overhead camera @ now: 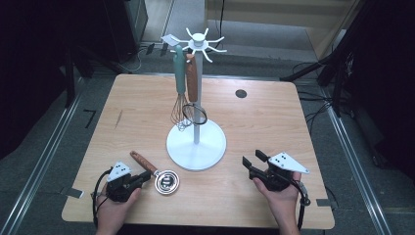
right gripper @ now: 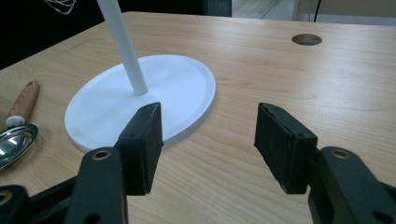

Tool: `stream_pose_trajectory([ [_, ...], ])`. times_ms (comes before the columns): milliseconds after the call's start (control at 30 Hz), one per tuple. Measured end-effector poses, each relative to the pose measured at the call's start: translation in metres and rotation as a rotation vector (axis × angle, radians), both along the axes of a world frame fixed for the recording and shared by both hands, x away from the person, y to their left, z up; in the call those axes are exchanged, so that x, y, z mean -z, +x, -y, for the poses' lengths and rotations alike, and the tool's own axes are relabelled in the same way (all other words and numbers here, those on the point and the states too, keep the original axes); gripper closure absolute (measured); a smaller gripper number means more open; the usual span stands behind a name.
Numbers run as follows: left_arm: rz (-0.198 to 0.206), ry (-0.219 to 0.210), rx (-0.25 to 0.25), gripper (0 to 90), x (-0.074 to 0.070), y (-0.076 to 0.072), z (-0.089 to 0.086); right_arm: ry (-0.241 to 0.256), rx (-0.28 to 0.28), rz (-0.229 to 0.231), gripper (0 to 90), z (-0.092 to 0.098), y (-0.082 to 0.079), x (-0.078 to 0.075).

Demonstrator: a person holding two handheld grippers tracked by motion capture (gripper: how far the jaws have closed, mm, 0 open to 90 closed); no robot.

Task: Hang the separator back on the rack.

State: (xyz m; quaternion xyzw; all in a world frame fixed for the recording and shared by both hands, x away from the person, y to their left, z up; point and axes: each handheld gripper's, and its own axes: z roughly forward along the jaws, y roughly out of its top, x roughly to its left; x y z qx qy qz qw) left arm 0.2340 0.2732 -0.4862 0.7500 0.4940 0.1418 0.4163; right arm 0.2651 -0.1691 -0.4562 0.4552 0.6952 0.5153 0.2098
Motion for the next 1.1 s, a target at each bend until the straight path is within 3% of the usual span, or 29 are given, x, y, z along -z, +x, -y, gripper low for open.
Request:
stream_pose_trajectory([
  [600,-0.023,0.056,0.048,90.0,0.005,0.001,0.015,-0.019,-0.01,-0.006,43.3,-0.005,-0.001,0.004],
  [900,-0.03,0.064,0.072,90.0,0.005,0.0,0.023,-0.023,-0.017,-0.004,43.3,-0.008,-0.002,0.004],
  [1100,-0.015,0.026,0.058,90.0,0.003,0.0,0.024,-0.026,-0.021,-0.002,43.4,-0.008,-0.001,0.004],
])
